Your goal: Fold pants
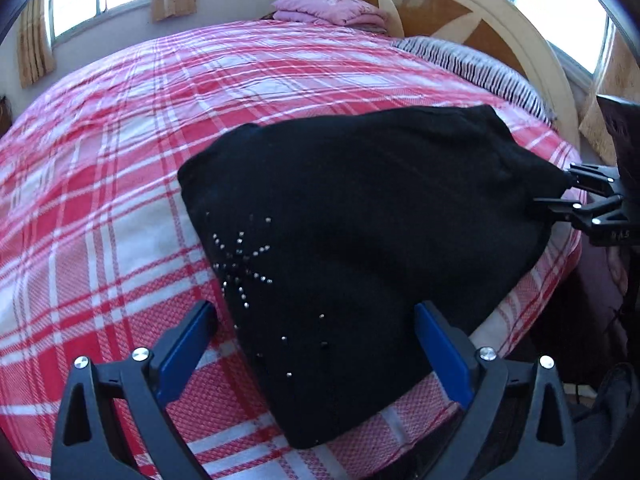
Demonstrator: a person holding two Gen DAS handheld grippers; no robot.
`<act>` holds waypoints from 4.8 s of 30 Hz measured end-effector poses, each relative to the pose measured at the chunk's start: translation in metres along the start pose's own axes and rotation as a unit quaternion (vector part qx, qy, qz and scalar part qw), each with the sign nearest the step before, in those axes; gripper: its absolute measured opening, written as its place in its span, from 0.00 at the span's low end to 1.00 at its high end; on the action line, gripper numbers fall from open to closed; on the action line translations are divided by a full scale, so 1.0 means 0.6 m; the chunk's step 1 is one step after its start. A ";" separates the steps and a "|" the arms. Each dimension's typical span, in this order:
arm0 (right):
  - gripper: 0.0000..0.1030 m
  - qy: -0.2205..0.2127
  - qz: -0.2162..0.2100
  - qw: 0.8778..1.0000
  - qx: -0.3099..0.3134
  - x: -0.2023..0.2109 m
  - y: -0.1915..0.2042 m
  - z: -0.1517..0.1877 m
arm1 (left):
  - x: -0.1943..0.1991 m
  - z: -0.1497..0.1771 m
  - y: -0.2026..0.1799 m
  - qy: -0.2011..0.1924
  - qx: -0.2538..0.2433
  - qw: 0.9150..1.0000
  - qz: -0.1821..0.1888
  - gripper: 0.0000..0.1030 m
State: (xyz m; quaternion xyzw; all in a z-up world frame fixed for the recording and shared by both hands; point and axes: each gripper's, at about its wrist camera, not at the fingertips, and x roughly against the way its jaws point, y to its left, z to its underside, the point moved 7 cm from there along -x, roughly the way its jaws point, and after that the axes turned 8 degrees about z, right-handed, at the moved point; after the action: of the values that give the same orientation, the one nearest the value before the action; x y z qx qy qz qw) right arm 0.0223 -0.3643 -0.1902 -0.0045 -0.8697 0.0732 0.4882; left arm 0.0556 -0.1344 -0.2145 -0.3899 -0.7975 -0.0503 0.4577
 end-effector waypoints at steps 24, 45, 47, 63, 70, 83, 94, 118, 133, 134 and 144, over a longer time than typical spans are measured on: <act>0.64 -0.022 -0.039 0.995 -0.091 -0.002 -0.063 -0.062 | 0.004 -0.005 0.008 -0.006 0.004 1.000 -0.007 1.00; 0.65 -0.025 -0.054 0.992 -0.112 0.042 -0.106 0.012 | 0.020 -0.033 0.038 -0.026 0.011 0.999 -0.017 1.00; 0.65 -0.023 -0.069 0.988 -0.137 0.037 -0.126 0.013 | 0.009 -0.038 0.044 -0.024 0.010 1.000 -0.015 1.00; 0.57 -0.024 -0.102 0.979 -0.174 0.027 -0.144 0.030 | -0.007 -0.048 0.049 -0.030 0.036 0.999 0.021 1.00; 0.56 -0.012 -0.123 0.974 -0.190 0.028 -0.151 0.034 | -0.001 -0.050 0.076 -0.047 0.075 0.995 0.037 1.00; 0.55 -0.002 -0.158 0.964 -0.212 0.003 -0.136 0.022 | -0.024 -0.077 0.059 -0.051 0.070 0.992 0.089 1.00; 0.39 -0.006 -0.201 0.957 -0.207 0.011 -0.119 0.031 | -0.013 -0.070 0.059 -0.064 0.078 0.987 0.121 0.61; 0.26 -0.054 -0.262 0.949 -0.165 0.070 -0.093 -0.057 | 0.100 -0.084 0.108 -0.119 0.112 0.975 0.153 0.14; 0.26 -0.018 -0.326 0.945 -0.012 -0.021 0.160 -0.203 | 0.257 -0.047 0.349 -0.190 0.170 0.967 0.008 0.14; 0.26 -0.015 -0.330 0.944 -0.007 -0.029 0.179 -0.211 | 0.262 -0.043 0.361 -0.192 0.175 0.966 0.001 0.14; 0.26 0.017 -0.336 0.942 -0.006 -0.116 0.290 -0.236 | 0.255 0.015 0.467 -0.176 0.214 0.960 -0.045 0.14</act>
State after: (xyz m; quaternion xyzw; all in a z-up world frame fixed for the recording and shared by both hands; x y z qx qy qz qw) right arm 0.1682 -0.1802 -0.1994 0.2838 -0.8127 -0.1005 0.4988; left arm 0.1943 0.1514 -0.1794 -0.2494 -0.8740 0.1707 0.3806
